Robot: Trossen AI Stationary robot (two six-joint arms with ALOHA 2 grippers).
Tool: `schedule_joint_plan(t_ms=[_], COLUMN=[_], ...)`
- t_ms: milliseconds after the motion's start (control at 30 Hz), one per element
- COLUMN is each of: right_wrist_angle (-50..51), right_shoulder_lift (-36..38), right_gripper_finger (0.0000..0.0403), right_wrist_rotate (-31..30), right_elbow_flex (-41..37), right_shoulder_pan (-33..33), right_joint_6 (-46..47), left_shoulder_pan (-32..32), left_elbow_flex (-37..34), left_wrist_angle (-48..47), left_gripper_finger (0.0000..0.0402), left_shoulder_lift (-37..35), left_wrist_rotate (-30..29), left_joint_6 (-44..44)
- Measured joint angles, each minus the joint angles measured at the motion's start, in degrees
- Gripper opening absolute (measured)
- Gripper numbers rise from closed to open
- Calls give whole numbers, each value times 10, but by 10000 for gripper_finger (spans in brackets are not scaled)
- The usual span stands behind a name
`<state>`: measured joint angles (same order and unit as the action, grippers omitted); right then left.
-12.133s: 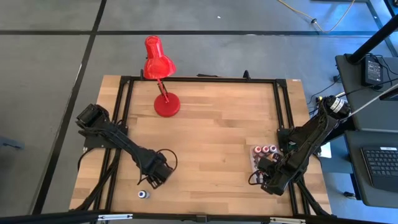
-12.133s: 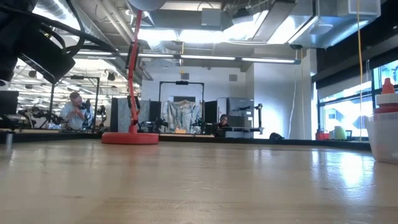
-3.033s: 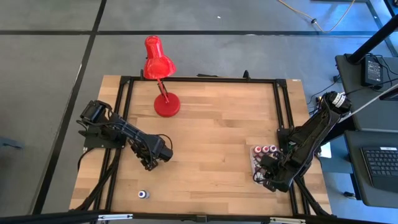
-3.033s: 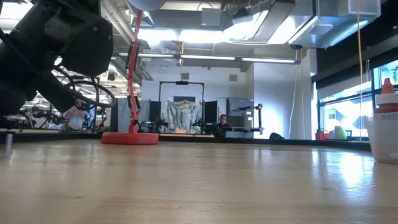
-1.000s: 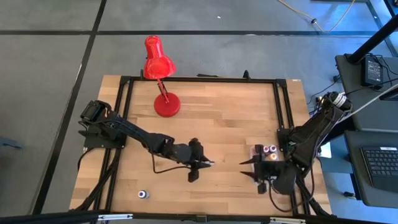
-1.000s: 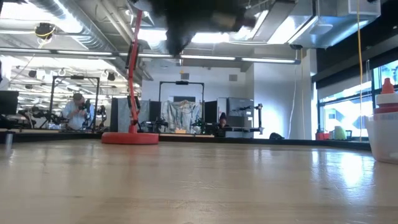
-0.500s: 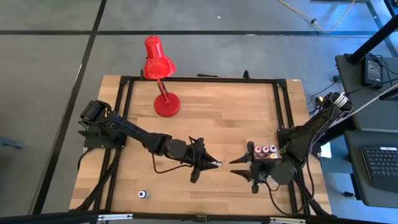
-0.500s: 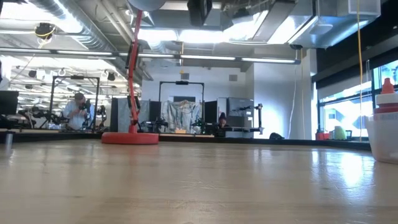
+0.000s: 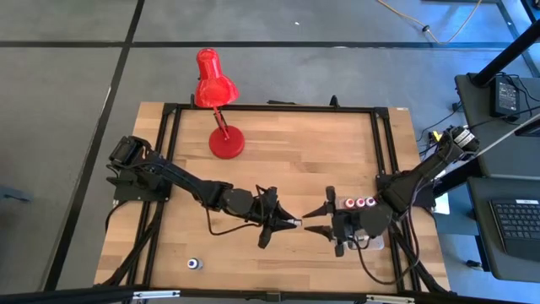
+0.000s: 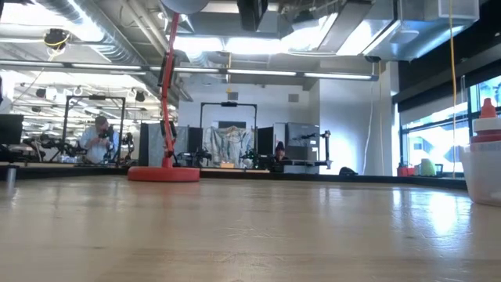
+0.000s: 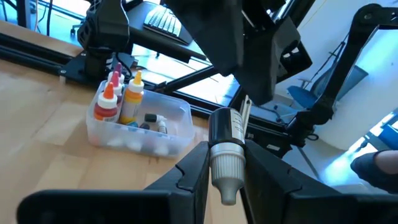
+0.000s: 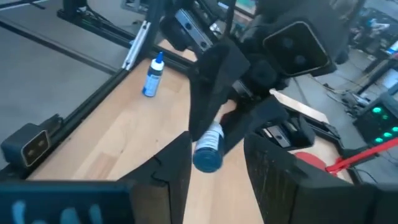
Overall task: Pick & Place food coloring
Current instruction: Put the small black bottle into the transparent container
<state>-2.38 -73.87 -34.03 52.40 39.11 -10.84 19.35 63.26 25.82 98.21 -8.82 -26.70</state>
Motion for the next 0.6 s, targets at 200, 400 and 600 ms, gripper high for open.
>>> schedule_joint_plan(t_ms=[200, 400, 600], right_wrist_angle=[0, 7, 7], right_shoulder_lift=[0, 0, 0], right_gripper_finger=[182, 235, 249], right_wrist_rotate=[56, 148, 220], right_elbow_flex=[0, 0, 0], right_shoulder_pan=[-14, -18, -18], right_joint_6=[3, -40, -49], left_shoulder_pan=[0, 0, 1], left_elbow_flex=[0, 0, 0], left_wrist_angle=[0, 8, 32], left_gripper_finger=[85, 86, 86], left_shoulder_lift=[0, 0, 0], left_wrist_rotate=[1, 1, 0], left_joint_6=[0, -1, -10])
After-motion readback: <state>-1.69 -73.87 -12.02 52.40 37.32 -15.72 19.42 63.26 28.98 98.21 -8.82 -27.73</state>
